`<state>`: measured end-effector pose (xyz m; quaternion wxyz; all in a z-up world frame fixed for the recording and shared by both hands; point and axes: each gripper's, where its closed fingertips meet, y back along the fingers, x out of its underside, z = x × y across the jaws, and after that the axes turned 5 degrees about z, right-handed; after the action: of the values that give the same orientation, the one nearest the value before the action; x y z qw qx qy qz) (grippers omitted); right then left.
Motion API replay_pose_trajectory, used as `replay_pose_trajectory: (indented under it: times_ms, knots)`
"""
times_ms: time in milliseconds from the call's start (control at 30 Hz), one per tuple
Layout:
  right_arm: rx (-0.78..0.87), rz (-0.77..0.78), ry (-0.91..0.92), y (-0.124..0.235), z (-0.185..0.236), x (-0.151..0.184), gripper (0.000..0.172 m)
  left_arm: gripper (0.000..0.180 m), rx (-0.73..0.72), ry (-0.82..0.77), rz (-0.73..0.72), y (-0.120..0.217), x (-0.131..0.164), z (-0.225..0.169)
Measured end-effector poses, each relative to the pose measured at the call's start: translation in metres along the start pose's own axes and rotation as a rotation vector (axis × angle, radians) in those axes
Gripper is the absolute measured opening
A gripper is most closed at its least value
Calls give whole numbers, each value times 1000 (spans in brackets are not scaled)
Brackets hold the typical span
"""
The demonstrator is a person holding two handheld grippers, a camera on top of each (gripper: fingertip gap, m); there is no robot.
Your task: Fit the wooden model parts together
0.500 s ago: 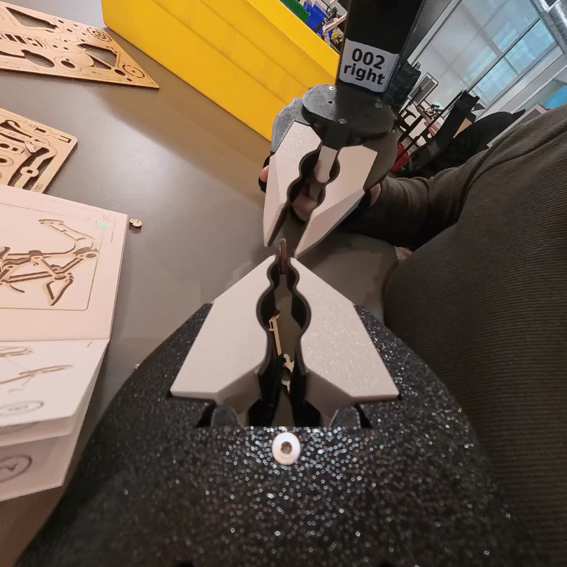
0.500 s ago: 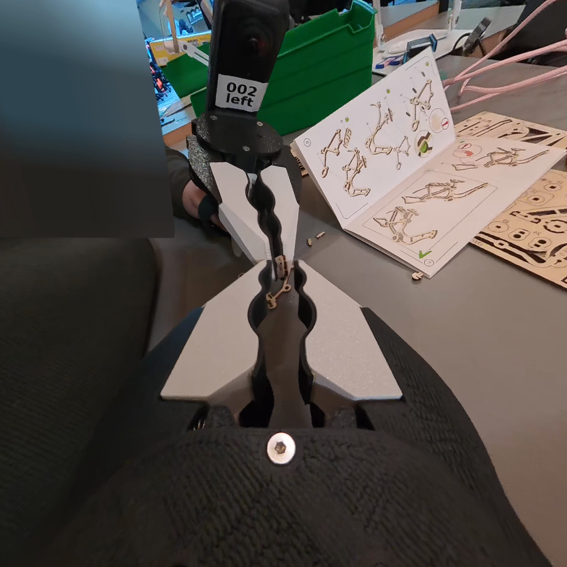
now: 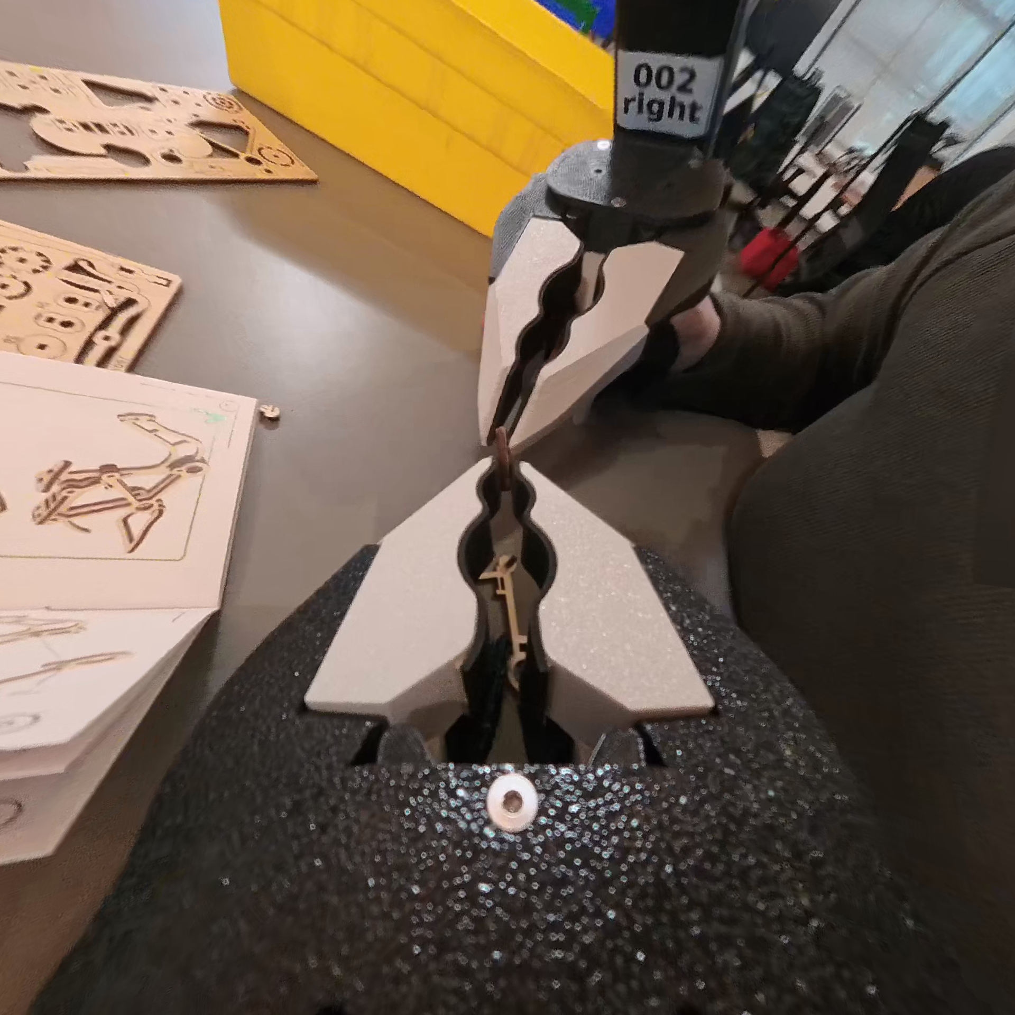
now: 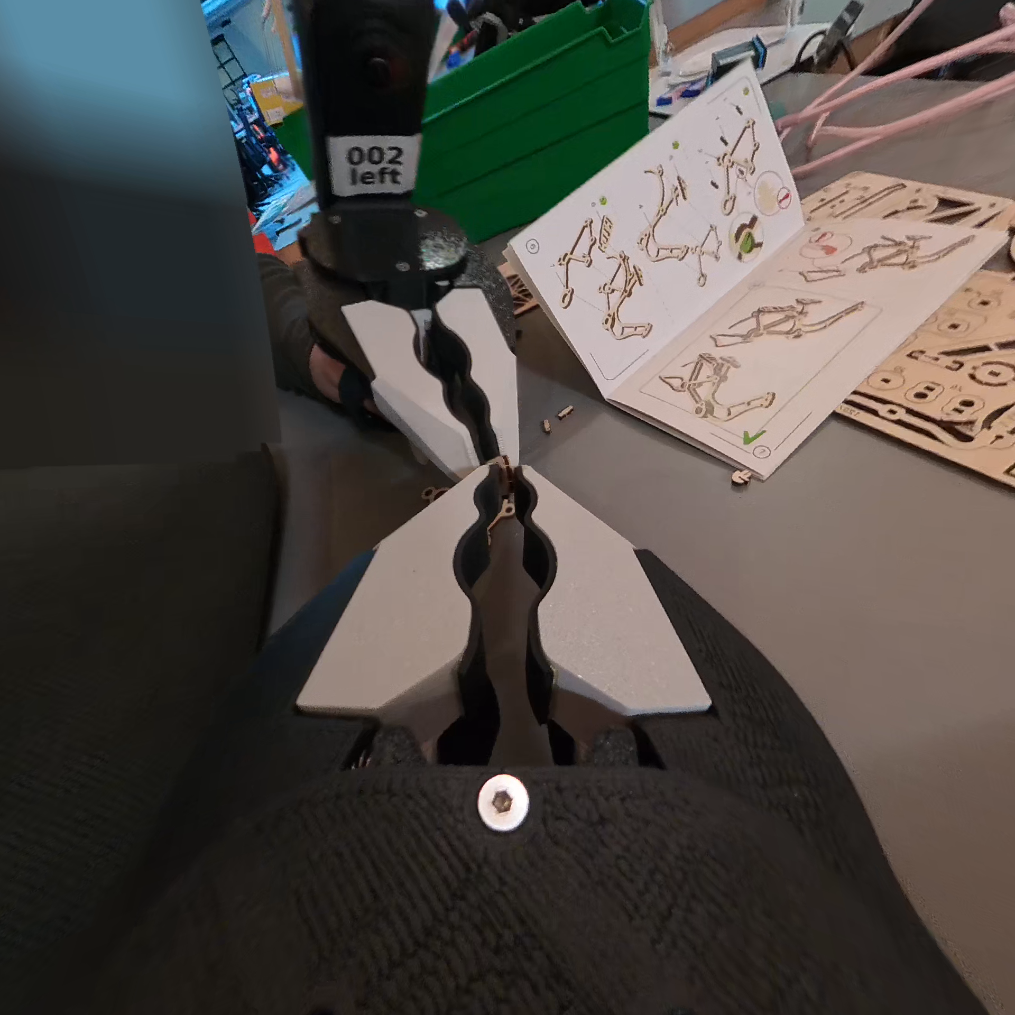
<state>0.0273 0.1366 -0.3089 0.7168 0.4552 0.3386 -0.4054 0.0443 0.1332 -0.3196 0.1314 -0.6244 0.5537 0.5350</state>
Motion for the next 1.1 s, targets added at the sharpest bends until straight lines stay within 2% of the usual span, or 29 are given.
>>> replay_pose_trajectory:
  times_ms: [200, 300, 400, 567, 633, 833, 967, 1100]
  knots:
    - [33, 29, -35, -2, -4, 5, 3, 1, -74, -62, 43, -2, 5, 4]
    - [79, 44, -13, -4, -6, 7, 3, 1, -167, -180, 71, -3, 7, 8]
    - [132, 42, 56, -4, -6, 5, 3, 1, -266, -326, 93, -1, 6, 11]
    - [177, -13, 286, -1, 3, -5, 4, 1, -332, -568, 49, 7, -3, 6]
    - [208, -23, 336, 0, 2, -7, 11, 1, -351, -629, 37, 9, -3, 5]
    - [238, -60, 449, 1, 11, -11, 5, 1, -418, -768, 16, 13, -8, 0]
    - [229, -69, 421, 1, 12, -12, 4, 2, -451, -819, 23, 14, -9, 0]
    - [335, -99, 531, 5, 15, -20, 3, 1, -449, -789, -26, 18, -17, -4]
